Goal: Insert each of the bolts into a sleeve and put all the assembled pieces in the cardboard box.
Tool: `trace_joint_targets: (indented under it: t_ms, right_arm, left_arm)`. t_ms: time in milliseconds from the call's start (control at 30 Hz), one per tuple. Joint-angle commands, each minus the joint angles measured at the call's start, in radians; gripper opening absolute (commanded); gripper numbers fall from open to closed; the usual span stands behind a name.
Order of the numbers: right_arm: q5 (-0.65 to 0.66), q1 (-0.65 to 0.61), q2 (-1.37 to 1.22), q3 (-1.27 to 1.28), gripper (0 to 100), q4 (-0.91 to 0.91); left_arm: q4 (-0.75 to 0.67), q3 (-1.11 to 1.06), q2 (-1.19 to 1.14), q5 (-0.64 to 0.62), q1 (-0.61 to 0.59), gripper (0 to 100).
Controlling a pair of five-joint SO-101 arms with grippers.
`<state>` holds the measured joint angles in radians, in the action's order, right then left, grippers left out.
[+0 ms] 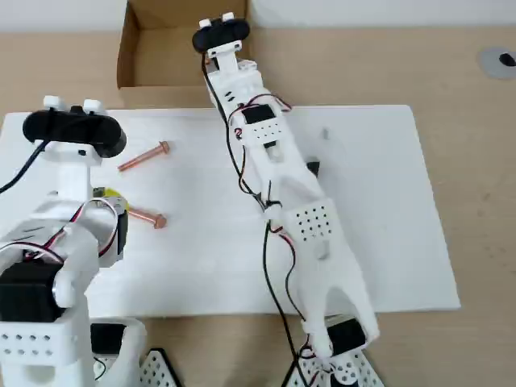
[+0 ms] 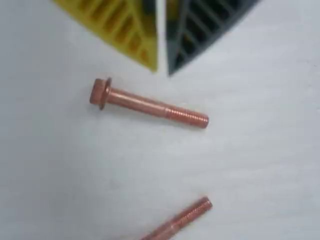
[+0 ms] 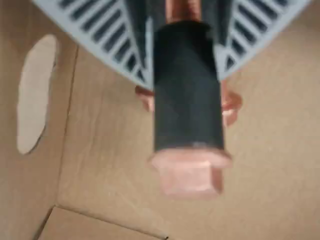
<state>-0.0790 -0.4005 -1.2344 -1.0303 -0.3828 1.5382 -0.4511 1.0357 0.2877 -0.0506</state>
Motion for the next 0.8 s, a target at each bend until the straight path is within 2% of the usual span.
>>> trace_joint_targets:
  t_ms: [0, 67, 233, 333, 500, 600, 700, 767]
  right_arm:
    - [-0.005, 0.013, -0.031, -0.16, 1.7, -0.11]
    - [-0.005, 0.01, -0.054, -0.209, 6.1, -0.201]
    - [-0.003, 0.005, -0.081, -0.323, 26.0, -0.416]
    - [-0.003, 0.007, -0.077, -0.4, 32.3, -0.525]
    - [-0.011, 0.01, -0.062, -0.63, 32.5, -0.73]
    - [-0.014, 0.008, 0.016, -0.634, 32.6, -0.901]
    - [-0.089, 0.007, 0.166, -0.63, 32.6, -1.111]
    - [-0.124, 0.007, 0.251, -0.634, 32.6, -1.229]
  left_arm:
    - [0.015, 0.003, 0.008, 0.008, -0.015, 1]
    - [0.017, -0.011, 0.008, 0.008, -0.015, 1]
    - [0.017, -0.052, 0.008, 0.008, -0.015, 1]
    - [0.015, -0.055, 0.008, 0.008, -0.015, 1]
    - [0.006, -0.046, 0.007, 0.002, -0.014, 2]
    - [0.009, -0.058, -0.002, -0.014, -0.014, 13]
    - [0.006, -0.075, -0.002, -0.014, -0.012, 24]
    - [0.006, -0.075, -0.002, -0.015, -0.012, 27]
